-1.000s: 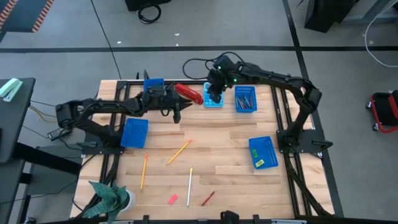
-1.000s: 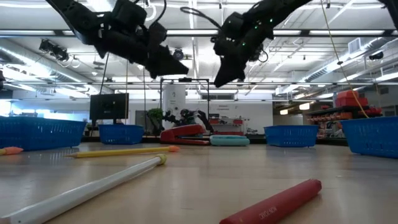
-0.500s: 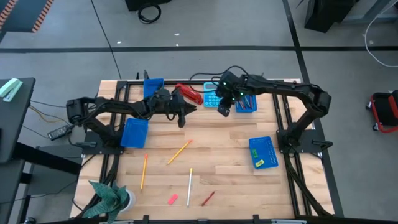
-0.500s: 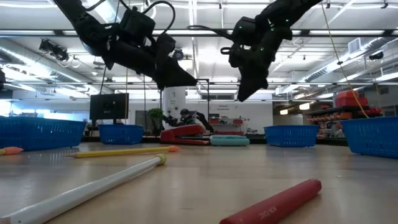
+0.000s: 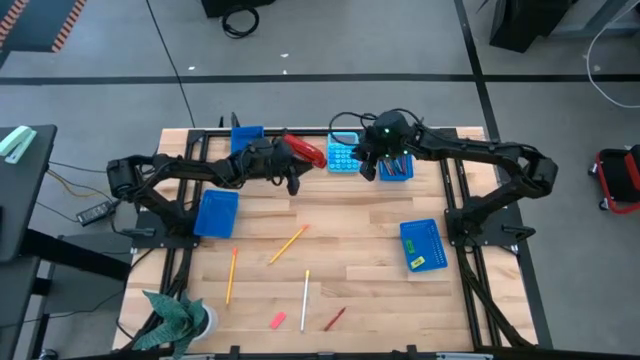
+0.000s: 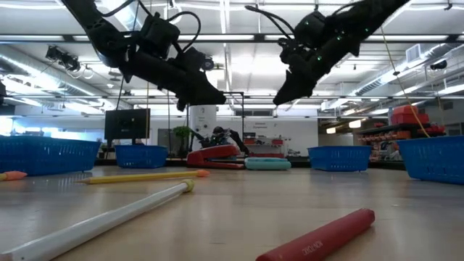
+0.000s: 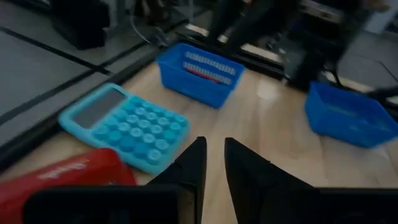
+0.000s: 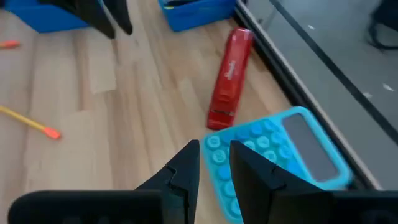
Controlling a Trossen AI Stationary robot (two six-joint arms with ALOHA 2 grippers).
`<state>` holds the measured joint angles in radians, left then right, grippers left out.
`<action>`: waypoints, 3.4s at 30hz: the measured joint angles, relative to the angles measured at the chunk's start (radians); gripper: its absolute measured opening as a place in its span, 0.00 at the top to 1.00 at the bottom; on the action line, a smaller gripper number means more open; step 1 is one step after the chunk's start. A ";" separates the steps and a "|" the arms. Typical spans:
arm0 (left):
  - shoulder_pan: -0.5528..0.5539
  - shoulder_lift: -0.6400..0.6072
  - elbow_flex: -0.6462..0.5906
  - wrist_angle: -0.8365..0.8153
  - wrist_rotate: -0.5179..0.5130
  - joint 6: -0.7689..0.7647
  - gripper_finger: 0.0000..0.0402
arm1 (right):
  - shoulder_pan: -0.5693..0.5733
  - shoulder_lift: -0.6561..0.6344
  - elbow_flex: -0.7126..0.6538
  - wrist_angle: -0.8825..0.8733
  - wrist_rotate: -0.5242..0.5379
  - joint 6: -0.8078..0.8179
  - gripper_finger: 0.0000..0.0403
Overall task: Sort crayons/erasers/pens/pencils in bins
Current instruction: Put the right yellow colored pencil into the bottom left bin
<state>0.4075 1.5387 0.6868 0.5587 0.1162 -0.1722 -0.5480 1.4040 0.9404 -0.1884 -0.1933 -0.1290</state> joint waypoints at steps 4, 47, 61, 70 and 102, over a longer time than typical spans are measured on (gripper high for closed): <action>-0.030 0.000 0.003 -0.087 0.029 -0.012 0.80 | -0.017 0.001 -0.096 0.139 -0.120 0.000 0.77; -0.243 0.007 0.402 -0.989 -0.123 -0.232 0.74 | 0.112 0.041 -0.196 0.528 -0.161 -0.130 0.78; -0.370 0.255 0.673 -1.309 -0.188 -0.418 0.75 | 0.111 0.041 -0.196 0.581 -0.084 -0.134 0.78; -0.453 0.311 0.732 -1.365 -0.260 -0.414 0.71 | 0.112 -0.002 -0.179 0.558 -0.084 0.027 0.78; -0.686 0.313 0.729 -1.454 -0.595 -0.715 0.79 | 0.281 -0.198 -0.135 0.053 0.102 0.364 0.78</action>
<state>-0.2780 1.8513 1.4162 -0.8955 -0.4786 -0.8876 -0.2668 1.2060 0.8059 -0.1352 -0.0914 0.2348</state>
